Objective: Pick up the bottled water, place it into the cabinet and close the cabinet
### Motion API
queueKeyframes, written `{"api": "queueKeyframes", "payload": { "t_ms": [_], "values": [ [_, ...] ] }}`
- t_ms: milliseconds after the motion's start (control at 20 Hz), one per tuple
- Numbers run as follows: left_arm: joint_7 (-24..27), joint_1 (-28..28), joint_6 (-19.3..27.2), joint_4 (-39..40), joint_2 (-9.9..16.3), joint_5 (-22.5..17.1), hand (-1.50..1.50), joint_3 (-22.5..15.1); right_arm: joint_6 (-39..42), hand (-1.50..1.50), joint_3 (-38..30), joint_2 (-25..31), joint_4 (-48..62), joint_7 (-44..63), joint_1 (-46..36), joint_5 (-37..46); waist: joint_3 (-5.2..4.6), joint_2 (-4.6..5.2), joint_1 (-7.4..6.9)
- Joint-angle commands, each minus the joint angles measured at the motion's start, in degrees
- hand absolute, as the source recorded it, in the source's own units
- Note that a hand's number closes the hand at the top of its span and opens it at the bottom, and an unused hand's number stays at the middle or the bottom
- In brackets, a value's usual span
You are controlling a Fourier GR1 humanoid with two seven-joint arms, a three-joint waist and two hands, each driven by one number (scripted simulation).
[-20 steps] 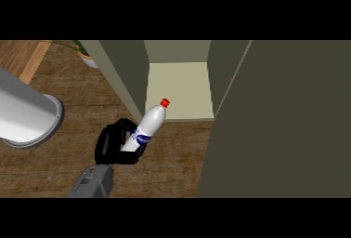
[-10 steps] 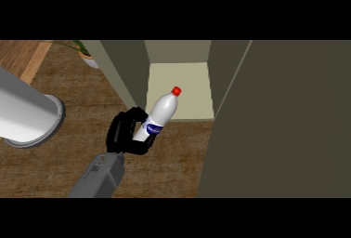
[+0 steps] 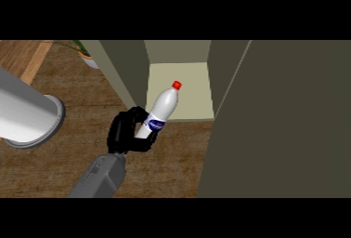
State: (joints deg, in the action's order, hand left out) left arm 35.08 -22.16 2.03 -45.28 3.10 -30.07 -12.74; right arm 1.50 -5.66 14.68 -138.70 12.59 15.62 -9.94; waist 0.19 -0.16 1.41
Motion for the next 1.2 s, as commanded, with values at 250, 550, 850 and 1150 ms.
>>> {"api": "queueKeyframes", "payload": {
  "t_ms": [250,550,850,1150],
  "values": [
    [-5.31,-10.87,7.39,-5.14,-2.89,-1.54,1.5,-6.78,2.99,-1.5,-5.0,-0.33,0.87,0.2,-1.02,-10.48,-0.09,-0.09,2.1],
    [-6.04,-13.96,14.55,-4.69,-2.84,-2.16,1.5,-6.96,5.77,-1.5,-5.84,0.18,1.68,-1.21,-1.02,-11.87,-0.07,0.12,5.01],
    [-7.95,-15.44,20.99,-3.48,-2.3,-0.4,1.5,-7.54,7.81,-1.5,-8.56,0.95,5.77,-2.38,-2.31,-15.04,0.05,0.6,6.04],
    [-10.93,-16.95,27.63,-2.09,-2.84,-0.08,1.5,-8.05,10.39,-1.5,-11.91,3.06,6.93,-3.06,-3.29,-19.15,-0.04,0.86,6.49]
  ]
}}
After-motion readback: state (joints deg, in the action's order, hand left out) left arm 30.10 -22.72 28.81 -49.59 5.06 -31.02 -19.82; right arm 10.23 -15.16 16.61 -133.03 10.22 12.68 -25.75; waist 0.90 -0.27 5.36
